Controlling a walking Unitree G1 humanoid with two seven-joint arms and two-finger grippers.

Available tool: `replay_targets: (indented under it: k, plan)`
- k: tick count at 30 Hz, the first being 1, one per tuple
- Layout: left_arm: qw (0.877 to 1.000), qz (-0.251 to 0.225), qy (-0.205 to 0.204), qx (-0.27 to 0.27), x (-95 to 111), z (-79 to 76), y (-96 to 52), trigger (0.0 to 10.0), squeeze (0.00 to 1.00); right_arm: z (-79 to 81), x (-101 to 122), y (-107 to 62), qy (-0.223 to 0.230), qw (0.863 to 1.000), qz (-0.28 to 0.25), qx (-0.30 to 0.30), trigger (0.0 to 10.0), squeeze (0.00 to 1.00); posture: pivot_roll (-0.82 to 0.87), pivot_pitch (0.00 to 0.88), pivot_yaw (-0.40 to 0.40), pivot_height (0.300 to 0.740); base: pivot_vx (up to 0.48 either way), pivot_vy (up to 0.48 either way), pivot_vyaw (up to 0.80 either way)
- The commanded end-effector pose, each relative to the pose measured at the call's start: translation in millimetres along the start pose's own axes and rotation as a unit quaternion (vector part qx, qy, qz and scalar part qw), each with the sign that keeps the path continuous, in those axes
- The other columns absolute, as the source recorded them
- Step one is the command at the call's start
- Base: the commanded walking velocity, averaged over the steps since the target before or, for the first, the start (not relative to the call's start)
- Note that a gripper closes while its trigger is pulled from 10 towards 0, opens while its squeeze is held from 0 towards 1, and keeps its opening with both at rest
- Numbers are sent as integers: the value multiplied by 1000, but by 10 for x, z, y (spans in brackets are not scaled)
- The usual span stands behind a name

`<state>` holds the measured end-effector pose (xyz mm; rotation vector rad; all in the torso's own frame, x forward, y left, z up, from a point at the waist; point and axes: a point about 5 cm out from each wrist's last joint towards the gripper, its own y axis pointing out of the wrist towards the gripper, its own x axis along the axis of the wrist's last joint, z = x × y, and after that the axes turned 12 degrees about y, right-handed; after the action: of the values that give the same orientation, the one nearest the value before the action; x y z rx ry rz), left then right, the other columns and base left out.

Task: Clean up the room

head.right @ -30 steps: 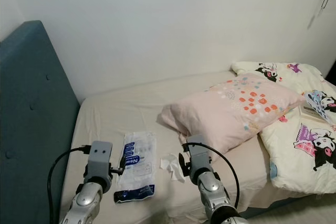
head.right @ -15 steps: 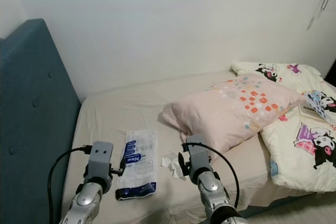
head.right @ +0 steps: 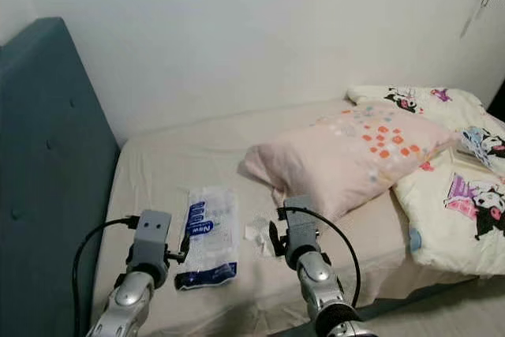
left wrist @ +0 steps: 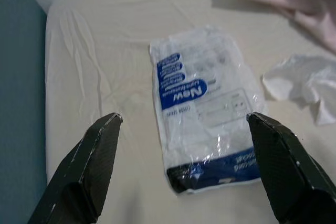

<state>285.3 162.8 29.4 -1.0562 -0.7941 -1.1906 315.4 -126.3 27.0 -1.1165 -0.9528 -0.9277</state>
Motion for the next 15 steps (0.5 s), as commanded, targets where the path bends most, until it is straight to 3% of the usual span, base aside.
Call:
replay_targets:
  k: [1, 6, 10, 12, 15]
  plan:
    - [1000, 10, 6, -2, -43, 34, -16, 10000, 0, 13, 1, 5, 4, 1000, 1, -2, 10000, 0, 15, 36, 2, 641, 0, 0, 0]
    - [1000, 10, 7, -3, -44, 42, -25, 10000, 0, 19, -33, 9, -2, 1000, 20, -2, 10000, 0, 19, 47, 5, 641, 0, 0, 0]
    - [1000, 9, 7, -4, -33, 40, -35, 10000, 0, -22, 15, 31, 1, 999, 11, -40, 10000, 0, 24, 58, 9, 641, 0, 0, 0]
    - [1000, 9, 8, -6, -33, 39, -42, 10000, 0, -39, 104, 34, -46, 998, -22, -40, 10000, 0, 27, 66, 10, 641, 0, 0, 0]
    - [1000, 9, 9, -6, -35, 46, -53, 10000, 0, -58, 143, 29, -63, 996, -41, -45, 10000, 0, 30, 77, 14, 641, 0, 0, 0]
